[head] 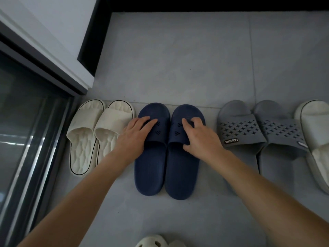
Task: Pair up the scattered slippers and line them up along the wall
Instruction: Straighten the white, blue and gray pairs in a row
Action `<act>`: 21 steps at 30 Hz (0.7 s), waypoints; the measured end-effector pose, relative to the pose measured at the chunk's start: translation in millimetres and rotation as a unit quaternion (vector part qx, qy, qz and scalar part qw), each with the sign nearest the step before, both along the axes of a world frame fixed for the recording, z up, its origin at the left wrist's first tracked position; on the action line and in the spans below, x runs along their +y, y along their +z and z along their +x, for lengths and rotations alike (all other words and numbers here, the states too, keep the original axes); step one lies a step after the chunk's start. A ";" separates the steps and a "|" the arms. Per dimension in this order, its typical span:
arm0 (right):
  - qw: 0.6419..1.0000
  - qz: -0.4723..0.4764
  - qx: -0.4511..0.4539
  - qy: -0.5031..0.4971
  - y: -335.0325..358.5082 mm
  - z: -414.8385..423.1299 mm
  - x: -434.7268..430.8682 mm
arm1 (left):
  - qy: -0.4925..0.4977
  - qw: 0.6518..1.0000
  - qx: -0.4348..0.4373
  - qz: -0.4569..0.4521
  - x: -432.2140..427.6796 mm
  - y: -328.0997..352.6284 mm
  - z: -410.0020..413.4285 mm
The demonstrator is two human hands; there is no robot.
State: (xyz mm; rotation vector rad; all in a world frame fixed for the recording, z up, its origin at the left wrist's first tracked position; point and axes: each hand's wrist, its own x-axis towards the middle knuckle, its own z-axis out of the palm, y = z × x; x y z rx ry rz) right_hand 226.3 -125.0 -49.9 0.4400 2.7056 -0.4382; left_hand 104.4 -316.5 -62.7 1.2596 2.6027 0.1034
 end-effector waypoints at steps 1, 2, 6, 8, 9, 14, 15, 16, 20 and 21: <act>1.000 -0.003 0.000 -0.004 -0.4 0.0 -0.6 | 0.001 1.000 0.000 -0.004 0.0 0.4 -0.1; 1.000 -0.007 0.000 -0.007 -0.5 0.2 -0.8 | 0.002 1.000 0.001 -0.006 0.3 1.2 0.2; 0.999 -0.046 0.015 -0.018 3.3 4.7 1.3 | -0.005 1.000 0.003 -0.005 8.9 7.7 12.8; 0.995 -0.095 0.030 -0.030 9.0 12.1 5.3 | -0.027 1.000 0.004 -0.011 20.4 13.0 27.9; 0.991 -0.123 0.037 -0.043 13.0 17.7 8.2 | -0.041 0.999 -0.008 -0.019 28.4 15.8 36.2; 0.986 -0.107 0.100 -0.076 27.1 67.6 53.8 | -0.154 0.984 -0.079 -0.040 83.4 35.3 65.9; 0.987 -0.074 0.107 -0.096 29.0 82.7 73.7 | -0.188 0.979 -0.070 -0.042 93.3 42.1 68.1; 0.984 -0.043 0.107 -0.133 30.7 98.9 96.3 | -0.221 0.972 -0.061 -0.047 101.5 48.7 68.7; 0.970 0.029 -0.007 -0.241 28.8 154.2 171.5 | -0.292 0.947 -0.061 -0.121 138.7 64.5 66.1; 0.974 0.041 -0.043 -0.217 24.1 161.0 179.0 | -0.282 0.947 -0.071 -0.133 152.8 63.7 66.6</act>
